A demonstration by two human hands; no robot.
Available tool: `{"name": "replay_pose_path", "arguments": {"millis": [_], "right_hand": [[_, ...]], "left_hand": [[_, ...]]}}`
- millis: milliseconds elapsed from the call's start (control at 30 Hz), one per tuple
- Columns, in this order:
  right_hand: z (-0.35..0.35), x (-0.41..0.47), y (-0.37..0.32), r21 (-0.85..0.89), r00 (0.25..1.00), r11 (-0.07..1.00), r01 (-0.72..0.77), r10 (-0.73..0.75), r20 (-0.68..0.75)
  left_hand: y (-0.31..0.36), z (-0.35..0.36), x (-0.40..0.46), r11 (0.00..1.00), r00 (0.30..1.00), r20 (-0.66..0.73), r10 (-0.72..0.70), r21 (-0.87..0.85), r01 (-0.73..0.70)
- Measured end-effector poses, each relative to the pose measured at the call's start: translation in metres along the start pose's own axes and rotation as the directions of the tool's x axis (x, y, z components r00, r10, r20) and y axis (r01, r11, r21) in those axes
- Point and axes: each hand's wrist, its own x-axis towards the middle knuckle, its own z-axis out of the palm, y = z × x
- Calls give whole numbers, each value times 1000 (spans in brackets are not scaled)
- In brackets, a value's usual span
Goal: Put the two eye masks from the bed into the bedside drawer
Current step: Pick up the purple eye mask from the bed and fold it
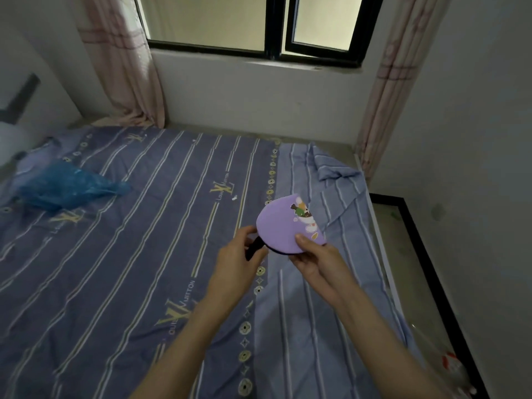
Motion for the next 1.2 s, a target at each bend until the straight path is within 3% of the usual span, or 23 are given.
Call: {"name": "replay_pose_path", "arguments": {"millis": [100,233,267,333,400,467,567,667,733,867,933,1000,1067,1133,1200], "right_hand": [[3,6,-6,-58,995,997,58,-63,-78],[6,13,-9,-182,990,980,82,-102,-101],[8,15,-8,-188,989,979,76,-97,-107],[13,20,-5,-193,991,980,51,-73,-109],[18,27,0,-198,995,980,25,-43,-85],[24,32,6,-168,998,986,-8,-1,-58],[36,34,20,-107,998,993,-52,55,25],[53,25,38,-176,982,984,-41,72,173],[67,15,51,-248,953,969,-16,90,288],[100,-10,77,-391,864,919,42,163,476],[120,-26,94,-469,798,878,93,216,563],[141,-44,115,-524,714,836,161,268,646],[163,-63,139,-571,623,788,229,332,708],[185,-81,163,-599,531,748,284,398,748],[207,-99,189,-613,423,713,339,467,777]], "left_hand": [[-5,-7,-3,986,992,-84,96,144,-83],[-4,-21,0,970,992,-34,123,217,-113],[-5,-25,0,983,998,-9,67,170,-65],[-7,-37,-3,990,992,66,-109,-82,114],[-9,-51,-10,830,949,126,-290,-459,315],[-14,-66,-20,534,900,134,-415,-765,360],[-22,-95,-43,141,873,49,-486,-981,134],[-22,-119,-75,45,849,-76,-522,-997,-62],[-20,-126,-96,91,812,-160,-562,-987,-132],[-15,-142,-141,478,664,-391,-637,-877,-58],[-12,-155,-168,609,604,-493,-626,-793,-16],[-8,-170,-195,732,581,-584,-567,-680,31],[-2,-187,-221,849,600,-641,-478,-512,130],[1,-204,-244,908,618,-667,-416,-342,243],[-1,-224,-268,914,581,-708,-401,-265,308]]}}
